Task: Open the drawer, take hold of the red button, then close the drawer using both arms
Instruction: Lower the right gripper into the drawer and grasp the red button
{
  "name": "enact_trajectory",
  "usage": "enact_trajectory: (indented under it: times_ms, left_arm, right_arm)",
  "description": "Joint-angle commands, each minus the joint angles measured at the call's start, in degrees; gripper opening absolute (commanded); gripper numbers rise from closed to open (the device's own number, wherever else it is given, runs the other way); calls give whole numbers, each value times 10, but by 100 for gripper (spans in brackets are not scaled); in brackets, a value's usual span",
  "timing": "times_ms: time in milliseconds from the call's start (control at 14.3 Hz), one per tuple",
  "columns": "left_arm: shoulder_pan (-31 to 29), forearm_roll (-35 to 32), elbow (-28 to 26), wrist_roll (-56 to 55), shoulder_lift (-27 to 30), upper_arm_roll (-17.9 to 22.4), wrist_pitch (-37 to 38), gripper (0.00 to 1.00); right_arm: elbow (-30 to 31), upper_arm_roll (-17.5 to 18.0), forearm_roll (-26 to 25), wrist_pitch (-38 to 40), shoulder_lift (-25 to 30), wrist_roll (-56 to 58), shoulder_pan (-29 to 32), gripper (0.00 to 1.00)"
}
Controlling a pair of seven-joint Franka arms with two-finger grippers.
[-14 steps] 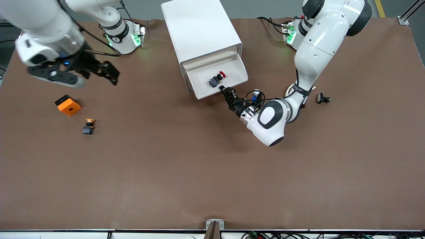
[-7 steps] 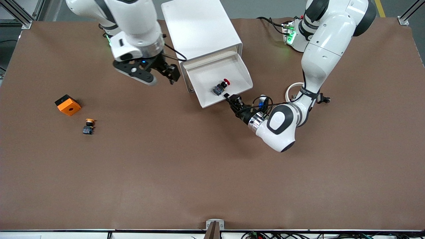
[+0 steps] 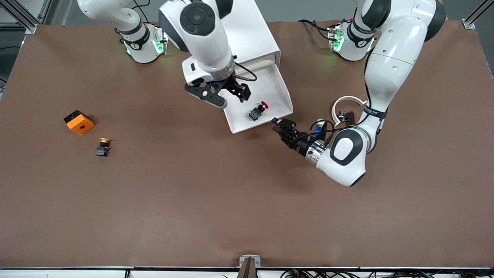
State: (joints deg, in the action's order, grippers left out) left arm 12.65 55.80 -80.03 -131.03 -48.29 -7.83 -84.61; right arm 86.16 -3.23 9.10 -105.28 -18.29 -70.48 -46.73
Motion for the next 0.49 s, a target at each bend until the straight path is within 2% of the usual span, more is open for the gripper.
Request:
enact_trajectory:
  times_ms: [0, 420]
  left_arm:
    - [4, -3, 22, -6, 1, 4, 13, 100]
    - [-17, -66, 88, 31, 1, 15, 32, 100]
  right_arm:
    - [-10, -7, 12, -33, -26, -20, -13, 100]
    - [-12, -7, 13, -77, -76, -68, -32, 100]
